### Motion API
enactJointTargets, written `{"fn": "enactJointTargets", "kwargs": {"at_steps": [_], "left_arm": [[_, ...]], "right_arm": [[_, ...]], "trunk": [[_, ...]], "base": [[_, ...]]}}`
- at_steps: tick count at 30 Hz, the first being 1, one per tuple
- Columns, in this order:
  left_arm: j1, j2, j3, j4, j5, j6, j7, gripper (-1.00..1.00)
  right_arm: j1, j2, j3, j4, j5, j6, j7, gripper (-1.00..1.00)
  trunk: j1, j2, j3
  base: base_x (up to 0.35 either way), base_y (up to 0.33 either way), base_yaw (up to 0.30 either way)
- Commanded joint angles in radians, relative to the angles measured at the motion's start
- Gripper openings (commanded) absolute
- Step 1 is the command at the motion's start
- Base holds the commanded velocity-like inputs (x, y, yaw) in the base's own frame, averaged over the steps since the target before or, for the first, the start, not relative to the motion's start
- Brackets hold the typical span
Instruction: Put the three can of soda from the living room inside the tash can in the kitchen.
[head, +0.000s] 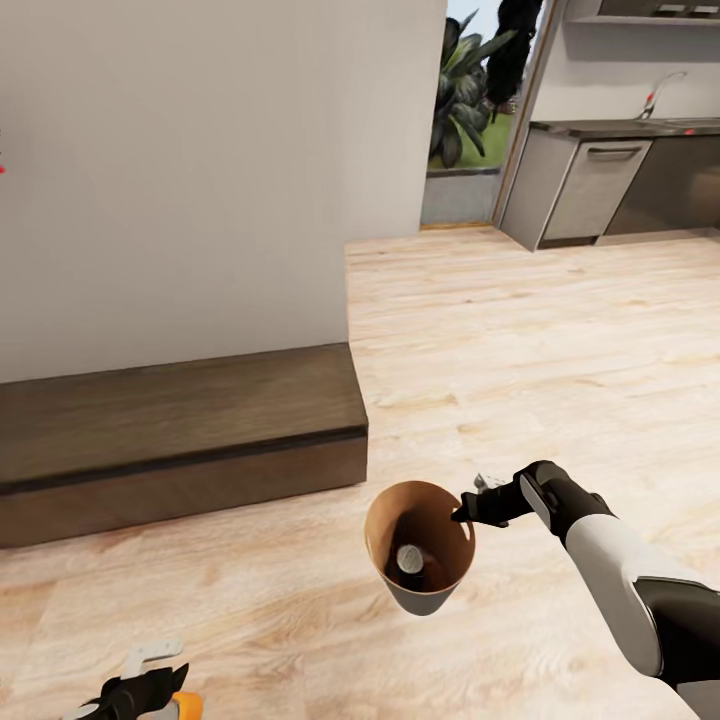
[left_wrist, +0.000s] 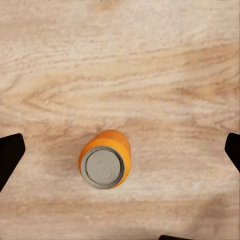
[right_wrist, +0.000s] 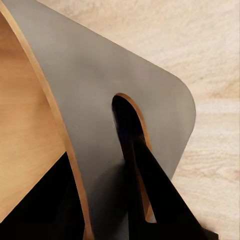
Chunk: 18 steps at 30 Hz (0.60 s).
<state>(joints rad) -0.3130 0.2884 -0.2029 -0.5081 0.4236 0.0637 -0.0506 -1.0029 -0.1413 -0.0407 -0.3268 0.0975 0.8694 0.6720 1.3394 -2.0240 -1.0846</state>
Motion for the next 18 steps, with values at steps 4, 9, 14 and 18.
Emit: {"fn": "enactJointTargets", "kwargs": {"at_steps": [4,9,14,18], "left_arm": [[0.000,0.000,0.000,-0.002,0.000,-0.001,0.000,1.00],[0.000,0.000,0.001,-0.002,0.000,-0.001,0.001,1.00],[0.000,0.000,0.002,-0.001,0.000,0.000,0.001,1.00],[0.000,0.000,-0.003,-0.001,0.000,0.001,0.001,1.00]], "right_arm": [[0.000,0.000,-0.004,0.000,-0.019,0.008,0.003,-1.00],[0.000,0.000,-0.004,0.000,-0.019,0.008,0.003,-1.00],[0.001,0.000,-0.004,0.000,-0.019,0.008,0.003,-1.00],[0.001,-0.001,-0.005,0.000,-0.019,0.008,0.003,-1.00]], "trunk": [[0.000,0.000,0.000],[0.000,0.000,0.000],[0.019,-0.035,-0.016],[0.034,-0.063,-0.029]], "base": [[0.000,0.051,0.000],[0.000,0.019,0.000],[0.000,0.005,0.000],[0.000,0.001,0.000]]}}
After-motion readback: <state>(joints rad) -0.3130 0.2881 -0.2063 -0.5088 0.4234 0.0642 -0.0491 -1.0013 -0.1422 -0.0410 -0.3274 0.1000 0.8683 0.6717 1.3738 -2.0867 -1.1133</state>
